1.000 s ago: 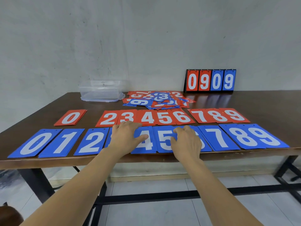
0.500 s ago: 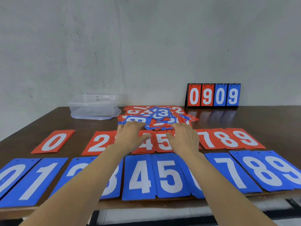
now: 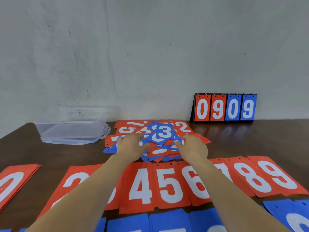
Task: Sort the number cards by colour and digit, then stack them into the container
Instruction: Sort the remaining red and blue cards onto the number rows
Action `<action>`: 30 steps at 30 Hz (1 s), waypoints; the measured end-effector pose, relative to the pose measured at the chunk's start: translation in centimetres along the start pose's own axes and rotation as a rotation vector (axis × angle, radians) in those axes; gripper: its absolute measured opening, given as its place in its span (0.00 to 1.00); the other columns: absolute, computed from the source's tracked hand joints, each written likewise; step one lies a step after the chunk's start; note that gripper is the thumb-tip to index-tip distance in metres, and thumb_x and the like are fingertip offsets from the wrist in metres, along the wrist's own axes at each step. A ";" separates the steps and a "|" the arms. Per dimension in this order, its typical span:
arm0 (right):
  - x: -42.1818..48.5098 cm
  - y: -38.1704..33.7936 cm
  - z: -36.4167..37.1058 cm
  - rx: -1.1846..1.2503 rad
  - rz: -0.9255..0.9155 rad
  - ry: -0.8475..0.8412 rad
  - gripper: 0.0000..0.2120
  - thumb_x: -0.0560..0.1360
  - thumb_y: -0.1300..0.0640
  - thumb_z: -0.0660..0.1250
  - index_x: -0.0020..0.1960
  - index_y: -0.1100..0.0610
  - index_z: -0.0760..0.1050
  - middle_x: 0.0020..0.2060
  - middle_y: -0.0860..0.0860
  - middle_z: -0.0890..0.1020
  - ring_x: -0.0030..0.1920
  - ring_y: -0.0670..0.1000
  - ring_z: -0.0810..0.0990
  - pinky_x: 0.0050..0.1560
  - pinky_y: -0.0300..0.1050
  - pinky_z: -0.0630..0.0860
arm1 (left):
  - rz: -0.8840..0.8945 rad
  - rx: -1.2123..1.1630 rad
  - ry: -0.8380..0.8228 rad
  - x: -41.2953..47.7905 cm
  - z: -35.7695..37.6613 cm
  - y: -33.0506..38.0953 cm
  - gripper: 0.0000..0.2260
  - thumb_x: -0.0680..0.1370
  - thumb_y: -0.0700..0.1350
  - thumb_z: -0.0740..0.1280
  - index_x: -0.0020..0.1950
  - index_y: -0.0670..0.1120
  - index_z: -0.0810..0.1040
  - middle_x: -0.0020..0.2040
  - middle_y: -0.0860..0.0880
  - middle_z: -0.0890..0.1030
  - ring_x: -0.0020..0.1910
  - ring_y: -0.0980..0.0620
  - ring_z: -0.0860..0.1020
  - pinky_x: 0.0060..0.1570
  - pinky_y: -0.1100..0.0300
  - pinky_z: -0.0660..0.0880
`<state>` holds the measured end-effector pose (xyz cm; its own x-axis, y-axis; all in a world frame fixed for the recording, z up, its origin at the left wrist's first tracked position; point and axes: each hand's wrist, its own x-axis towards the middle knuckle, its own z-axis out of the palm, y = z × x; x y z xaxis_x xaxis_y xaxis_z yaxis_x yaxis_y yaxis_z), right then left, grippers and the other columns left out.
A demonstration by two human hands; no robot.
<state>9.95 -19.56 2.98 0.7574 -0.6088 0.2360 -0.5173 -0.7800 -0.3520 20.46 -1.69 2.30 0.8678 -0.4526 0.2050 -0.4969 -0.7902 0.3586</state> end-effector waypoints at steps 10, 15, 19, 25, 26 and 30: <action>8.5 -2.8 5.4 0.062 0.035 -0.081 0.39 0.73 0.32 0.60 0.73 0.58 0.62 0.68 0.56 0.71 0.69 0.58 0.67 0.67 0.54 0.65 | -0.142 0.107 -0.047 6.8 4.6 2.2 0.40 0.69 0.73 0.63 0.73 0.50 0.67 0.67 0.50 0.74 0.68 0.48 0.70 0.68 0.49 0.62; 9.6 -3.1 6.8 0.013 0.092 -0.172 0.49 0.70 0.30 0.65 0.77 0.58 0.51 0.74 0.57 0.61 0.74 0.59 0.58 0.71 0.57 0.57 | -0.160 0.175 -0.079 7.5 5.2 2.6 0.39 0.67 0.74 0.63 0.71 0.51 0.69 0.66 0.51 0.74 0.67 0.48 0.70 0.66 0.49 0.63; 10.5 -2.1 6.5 0.125 0.159 -0.159 0.43 0.72 0.38 0.69 0.76 0.57 0.53 0.73 0.56 0.63 0.73 0.58 0.59 0.71 0.57 0.57 | -0.195 0.150 -0.143 7.9 4.6 2.9 0.36 0.68 0.72 0.66 0.69 0.53 0.70 0.66 0.51 0.74 0.67 0.48 0.69 0.66 0.48 0.62; 10.8 1.2 5.0 0.133 0.212 -0.011 0.14 0.77 0.55 0.65 0.62 0.53 0.71 0.58 0.51 0.78 0.60 0.53 0.73 0.61 0.49 0.62 | -0.254 0.036 -0.223 8.4 4.1 2.8 0.36 0.69 0.66 0.70 0.73 0.53 0.67 0.71 0.48 0.69 0.72 0.45 0.64 0.71 0.45 0.59; 10.7 1.8 4.8 0.162 0.229 0.008 0.12 0.77 0.56 0.65 0.61 0.52 0.72 0.56 0.51 0.79 0.58 0.53 0.75 0.61 0.49 0.63 | -0.264 0.021 -0.236 8.5 4.0 2.9 0.37 0.69 0.65 0.71 0.73 0.53 0.66 0.72 0.48 0.68 0.72 0.44 0.63 0.71 0.45 0.59; 10.1 3.5 3.9 0.341 0.251 0.048 0.08 0.78 0.56 0.66 0.57 0.54 0.74 0.55 0.51 0.80 0.56 0.52 0.78 0.60 0.49 0.68 | -0.272 -0.090 -0.173 8.4 4.0 3.4 0.31 0.71 0.58 0.73 0.70 0.52 0.66 0.66 0.50 0.72 0.68 0.47 0.68 0.68 0.48 0.58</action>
<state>17.36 -27.84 0.60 0.6010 -0.7862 0.1437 -0.5163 -0.5191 -0.6811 26.03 -9.87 1.56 0.9519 -0.2996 -0.0643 -0.2382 -0.8557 0.4594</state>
